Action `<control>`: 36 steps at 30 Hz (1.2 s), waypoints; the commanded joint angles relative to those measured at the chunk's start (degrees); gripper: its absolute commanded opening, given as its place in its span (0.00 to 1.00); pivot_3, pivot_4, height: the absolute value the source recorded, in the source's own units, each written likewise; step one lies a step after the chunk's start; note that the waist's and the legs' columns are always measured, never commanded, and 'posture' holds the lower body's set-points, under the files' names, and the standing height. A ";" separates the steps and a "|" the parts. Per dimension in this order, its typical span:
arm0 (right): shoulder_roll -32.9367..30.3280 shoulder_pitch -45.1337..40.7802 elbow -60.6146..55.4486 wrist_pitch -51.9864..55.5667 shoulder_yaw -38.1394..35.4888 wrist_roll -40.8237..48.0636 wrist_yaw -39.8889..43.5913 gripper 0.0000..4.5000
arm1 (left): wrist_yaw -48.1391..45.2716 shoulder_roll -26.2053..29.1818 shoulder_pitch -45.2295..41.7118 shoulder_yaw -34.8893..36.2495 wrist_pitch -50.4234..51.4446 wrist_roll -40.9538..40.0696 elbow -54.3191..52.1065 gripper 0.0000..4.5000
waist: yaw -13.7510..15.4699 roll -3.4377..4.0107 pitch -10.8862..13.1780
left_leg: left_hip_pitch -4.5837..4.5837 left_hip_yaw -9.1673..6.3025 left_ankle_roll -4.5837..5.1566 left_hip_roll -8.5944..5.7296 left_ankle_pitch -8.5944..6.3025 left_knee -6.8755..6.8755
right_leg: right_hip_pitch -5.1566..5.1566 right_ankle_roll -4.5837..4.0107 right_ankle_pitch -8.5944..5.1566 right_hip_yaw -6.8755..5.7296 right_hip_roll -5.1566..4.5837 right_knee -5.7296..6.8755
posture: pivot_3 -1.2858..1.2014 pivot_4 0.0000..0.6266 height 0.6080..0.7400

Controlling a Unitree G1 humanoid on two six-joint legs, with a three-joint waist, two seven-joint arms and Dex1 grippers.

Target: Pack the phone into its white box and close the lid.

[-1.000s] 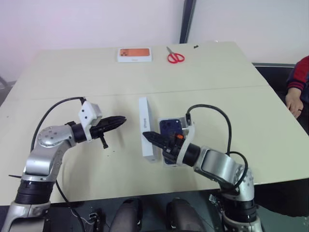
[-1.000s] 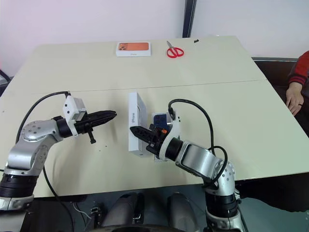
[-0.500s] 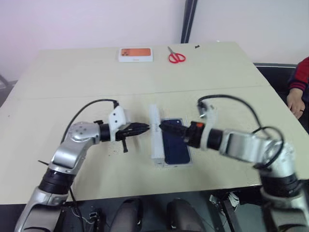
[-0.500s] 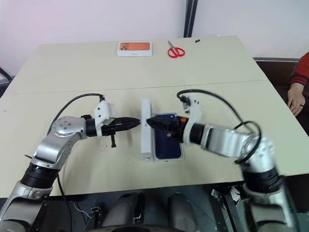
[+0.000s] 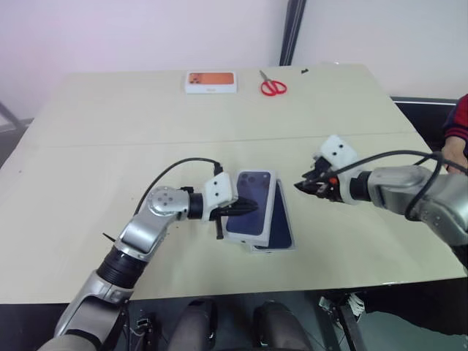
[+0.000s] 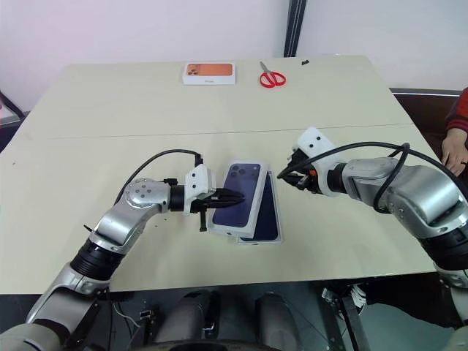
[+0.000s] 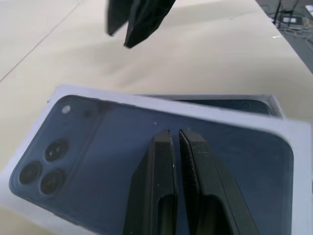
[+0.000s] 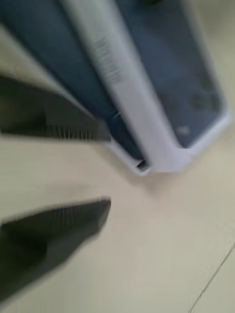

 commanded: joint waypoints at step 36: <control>8.95 6.88 -11.46 -3.37 0.62 -29.09 19.15 0.01 | -3.81 4.07 -0.13 0.45 6.59 1.04 -4.09 0.07 | 0.12 0.00 0.00 | 0.01 -0.03 -0.03 -0.02 0.01 0.04 | -0.01 0.00 0.00 -0.01 -0.02 0.09 | 0.52 0.24 1.00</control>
